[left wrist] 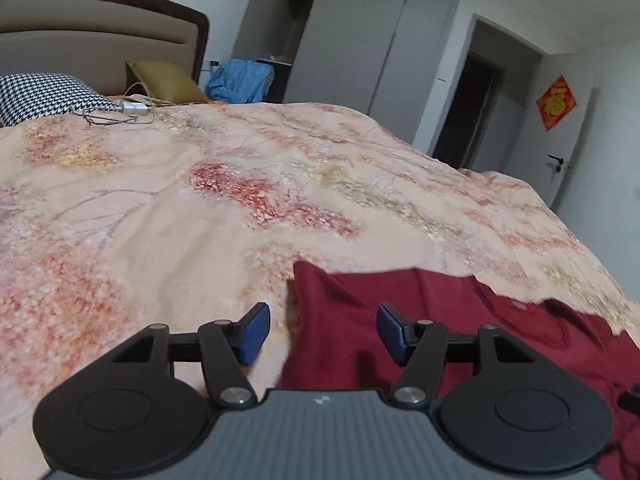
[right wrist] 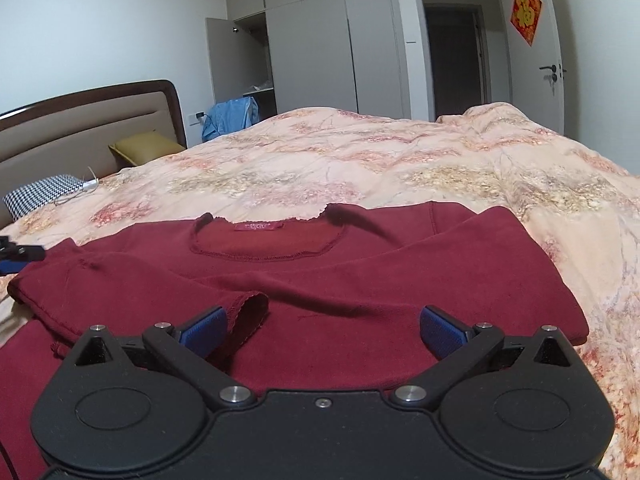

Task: Fold small clothes
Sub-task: 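Grasp the folded edge with the left gripper and fold it toward the collar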

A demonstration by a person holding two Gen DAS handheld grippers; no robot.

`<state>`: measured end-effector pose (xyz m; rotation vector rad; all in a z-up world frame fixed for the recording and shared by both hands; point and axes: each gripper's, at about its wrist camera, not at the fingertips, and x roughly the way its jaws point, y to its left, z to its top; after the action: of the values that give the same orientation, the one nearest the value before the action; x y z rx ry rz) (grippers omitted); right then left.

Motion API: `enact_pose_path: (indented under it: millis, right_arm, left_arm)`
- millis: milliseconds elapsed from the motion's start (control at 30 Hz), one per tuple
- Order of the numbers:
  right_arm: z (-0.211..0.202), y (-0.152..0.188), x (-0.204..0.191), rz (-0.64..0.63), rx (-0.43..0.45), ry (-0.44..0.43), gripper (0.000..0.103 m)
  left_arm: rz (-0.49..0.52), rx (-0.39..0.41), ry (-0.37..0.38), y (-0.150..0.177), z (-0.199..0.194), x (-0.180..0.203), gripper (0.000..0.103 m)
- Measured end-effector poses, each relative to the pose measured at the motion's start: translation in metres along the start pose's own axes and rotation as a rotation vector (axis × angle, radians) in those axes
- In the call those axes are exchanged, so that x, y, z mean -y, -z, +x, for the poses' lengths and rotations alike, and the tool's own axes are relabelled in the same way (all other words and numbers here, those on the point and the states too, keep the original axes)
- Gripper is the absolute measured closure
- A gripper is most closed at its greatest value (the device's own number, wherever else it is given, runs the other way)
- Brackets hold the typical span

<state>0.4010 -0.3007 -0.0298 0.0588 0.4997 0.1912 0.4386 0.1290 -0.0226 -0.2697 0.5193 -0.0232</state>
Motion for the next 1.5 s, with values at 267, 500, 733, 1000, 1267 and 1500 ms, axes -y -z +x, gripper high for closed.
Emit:
enact_pose_path:
  millis: [267,500,733,1000,1267,1500]
  right_arm:
    - [0.01,0.01,-0.012,-0.081,-0.047,0.046,0.0]
    - [0.005,0.009,-0.013,-0.093,-0.055,0.065,0.001]
    - [-0.059,0.015,-0.001,-0.093,-0.015,0.042,0.0]
    - [-0.152,0.065,0.003,-0.224,-0.017,0.038,0.0]
    - [-0.236,0.106,-0.002,-0.218,-0.002,-0.026,0.0]
    - [-0.281,0.141,-0.023,-0.374,0.021,-0.041,0.0]
  left_arm:
    - [0.121,-0.043,-0.099,0.038,-0.013,-0.004,0.035]
    - [0.095,-0.043,-0.146,0.034,-0.018,-0.001,0.02]
    - [0.137,-0.04,-0.135,0.037,-0.068,0.017,0.0]
    - [0.232,-0.054,-0.064,0.074,-0.134,0.06,0.0]
    - [0.17,-0.091,0.027,0.134,-0.179,0.099,0.0]
    - [0.154,-0.143,0.022,0.179,-0.22,0.121,0.0]
